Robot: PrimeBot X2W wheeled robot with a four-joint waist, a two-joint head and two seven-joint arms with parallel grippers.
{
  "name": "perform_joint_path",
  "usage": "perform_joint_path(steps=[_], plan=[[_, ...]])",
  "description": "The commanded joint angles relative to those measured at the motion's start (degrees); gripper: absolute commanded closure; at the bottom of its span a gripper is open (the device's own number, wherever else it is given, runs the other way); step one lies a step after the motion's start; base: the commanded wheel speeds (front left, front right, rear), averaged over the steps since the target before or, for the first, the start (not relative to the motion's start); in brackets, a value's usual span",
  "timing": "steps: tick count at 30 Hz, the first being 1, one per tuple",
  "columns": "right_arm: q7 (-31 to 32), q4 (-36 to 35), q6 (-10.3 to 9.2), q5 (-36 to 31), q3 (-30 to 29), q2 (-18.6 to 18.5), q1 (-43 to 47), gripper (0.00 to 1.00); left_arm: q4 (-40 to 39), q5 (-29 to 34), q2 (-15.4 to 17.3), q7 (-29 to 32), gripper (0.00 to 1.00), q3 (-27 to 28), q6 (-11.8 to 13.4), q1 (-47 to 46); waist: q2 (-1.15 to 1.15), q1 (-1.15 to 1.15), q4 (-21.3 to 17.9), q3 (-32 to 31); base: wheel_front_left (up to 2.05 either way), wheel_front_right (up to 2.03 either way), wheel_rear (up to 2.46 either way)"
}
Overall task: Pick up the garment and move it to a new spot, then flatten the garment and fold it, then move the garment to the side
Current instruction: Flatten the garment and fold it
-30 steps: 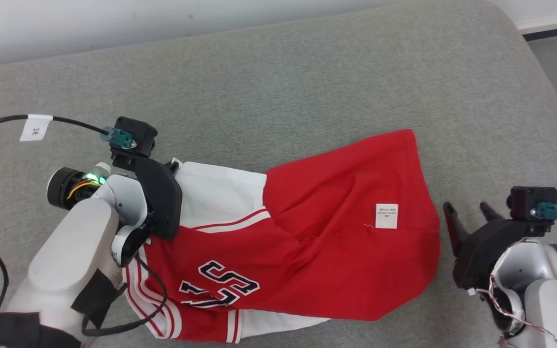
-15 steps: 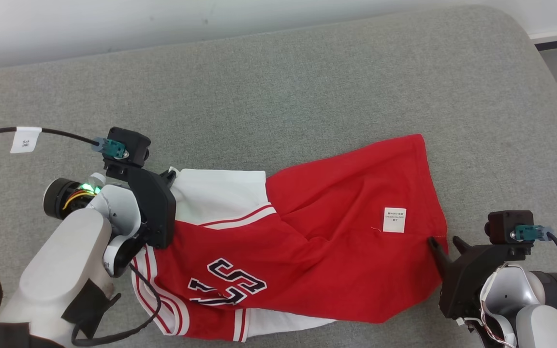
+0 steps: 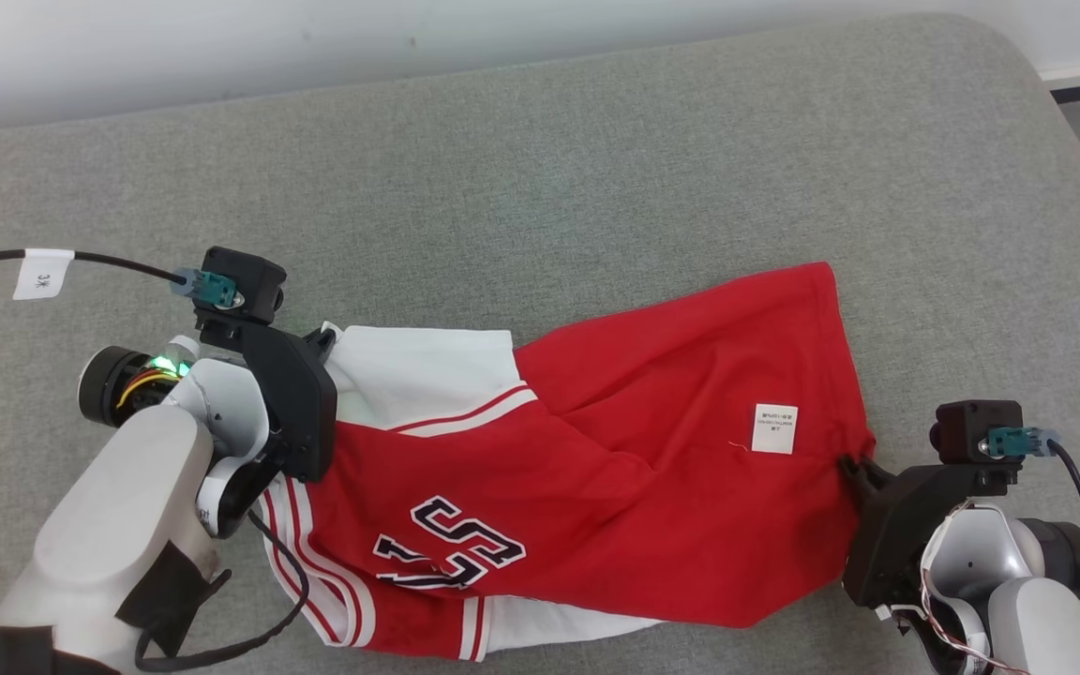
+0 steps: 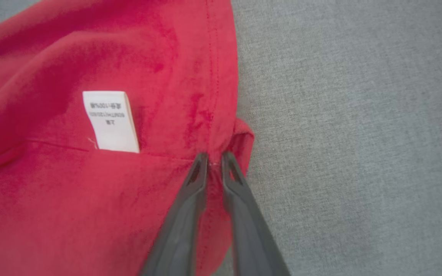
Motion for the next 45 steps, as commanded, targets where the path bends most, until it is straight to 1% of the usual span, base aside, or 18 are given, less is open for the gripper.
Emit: perform_joint_path(steps=[1,6,12,16,17,20,22,23,26,27,29,31,32,33,37,40,42,45], plan=[[-0.59,0.05,0.08,-0.30,0.21,0.17,-0.37,1.00,-0.02,-0.84,0.09,-0.34,1.00,-0.04,0.12,0.29,0.00,0.00,0.14,0.00,0.00,0.00,0.00],[-0.70,-1.94,0.08,0.34,-0.03,0.18,1.11,1.00,-1.02,-1.28,0.19,-2.63,1.00,0.79,0.03,0.03,0.00,0.00,0.43,-0.55,0.00,0.00,0.00],[0.25,-8.01,0.08,2.96,-0.53,0.05,3.03,1.00,-6.15,-6.03,1.33,-8.53,1.00,5.02,-0.45,-0.74,0.00,0.00,1.17,-1.99,0.00,0.00,0.00],[-0.55,-12.86,0.08,4.98,0.94,-3.09,0.94,1.00,-11.51,-10.31,2.12,-12.09,1.00,9.38,-0.62,-1.73,0.00,0.00,1.59,-2.13,0.00,0.00,0.00],[-0.81,-13.47,0.08,6.22,1.54,-3.56,-0.32,1.00,-12.81,-11.17,2.31,-12.69,1.00,10.35,-0.62,-2.18,0.00,0.00,1.64,-1.80,0.00,0.00,0.00],[-0.81,-13.05,0.08,10.24,4.68,-6.13,-6.49,1.00,-16.66,-12.44,3.10,-12.91,1.00,12.91,0.67,-4.41,0.00,0.00,1.44,0.72,0.00,0.00,0.00],[-1.67,-10.86,0.08,12.32,5.26,-7.19,-12.54,1.00,-18.24,-13.07,3.27,-13.64,1.00,14.79,1.88,-7.11,0.00,0.00,1.20,2.62,0.00,0.00,0.00],[-1.67,-10.86,0.08,12.32,5.26,-7.19,-12.54,1.00,-18.24,-13.07,3.27,-13.64,1.00,14.79,1.88,-7.11,0.00,0.00,1.20,2.62,0.00,0.00,0.00],[-3.68,-5.80,0.08,13.24,6.45,-8.09,-22.39,1.00,-19.73,-13.53,2.00,-16.52,1.00,18.09,4.09,-12.57,0.00,0.00,1.14,5.88,0.00,0.00,0.00],[-4.88,-4.04,0.08,13.07,6.92,-8.35,-25.81,1.00,-19.93,-13.05,1.89,-17.62,1.00,18.84,4.68,-14.46,0.00,0.00,1.16,6.96,0.00,0.00,0.00],[-9.25,-0.76,0.08,11.38,9.24,-9.78,-32.92,1.00,-20.01,-11.87,1.93,-20.45,1.00,20.40,5.75,-18.36,0.00,0.00,1.01,8.82,0.00,0.00,0.00],[-15.39,3.41,0.07,9.65,9.20,-9.85,-39.36,1.00,-20.37,-9.27,2.24,-25.03,1.00,22.09,7.22,-23.11,0.00,0.00,0.77,10.23,0.00,0.00,0.00],[-18.63,5.26,0.08,7.91,9.86,-10.45,-42.53,1.00,-20.44,-6.72,3.04,-26.89,1.00,21.52,7.40,-25.40,0.00,0.00,0.74,10.79,0.00,0.00,0.00],[-21.88,7.17,0.08,6.62,9.64,-10.31,-45.60,1.00,-20.41,-5.34,3.04,-28.86,1.00,21.21,7.54,-27.36,0.00,0.00,0.69,11.18,0.00,0.00,0.00],[-33.20,13.31,0.07,0.37,8.28,-9.94,-55.86,1.00,-19.94,-1.99,1.27,-35.21,1.00,21.50,7.37,-34.75,0.00,0.00,1.03,11.54,0.00,0.00,0.00],[-40.17,16.15,0.08,-4.27,6.48,-9.61,-61.80,1.00,-22.15,0.45,-0.54,-37.35,1.00,23.41,6.15,-39.75,0.00,0.00,1.13,11.75,0.00,0.00,0.00],[-44.02,17.02,0.08,-7.18,5.51,-9.41,-64.44,1.00,-26.74,1.42,-2.96,-37.52,1.00,26.85,4.12,-42.26,0.00,0.00,0.95,12.46,0.00,0.00,0.00],[-47.89,17.95,0.07,-10.65,4.76,-9.29,-66.50,1.00,-32.13,4.00,-6.93,-37.50,1.00,31.90,1.18,-40.32,0.00,0.00,0.74,13.71,0.00,0.00,0.00]])
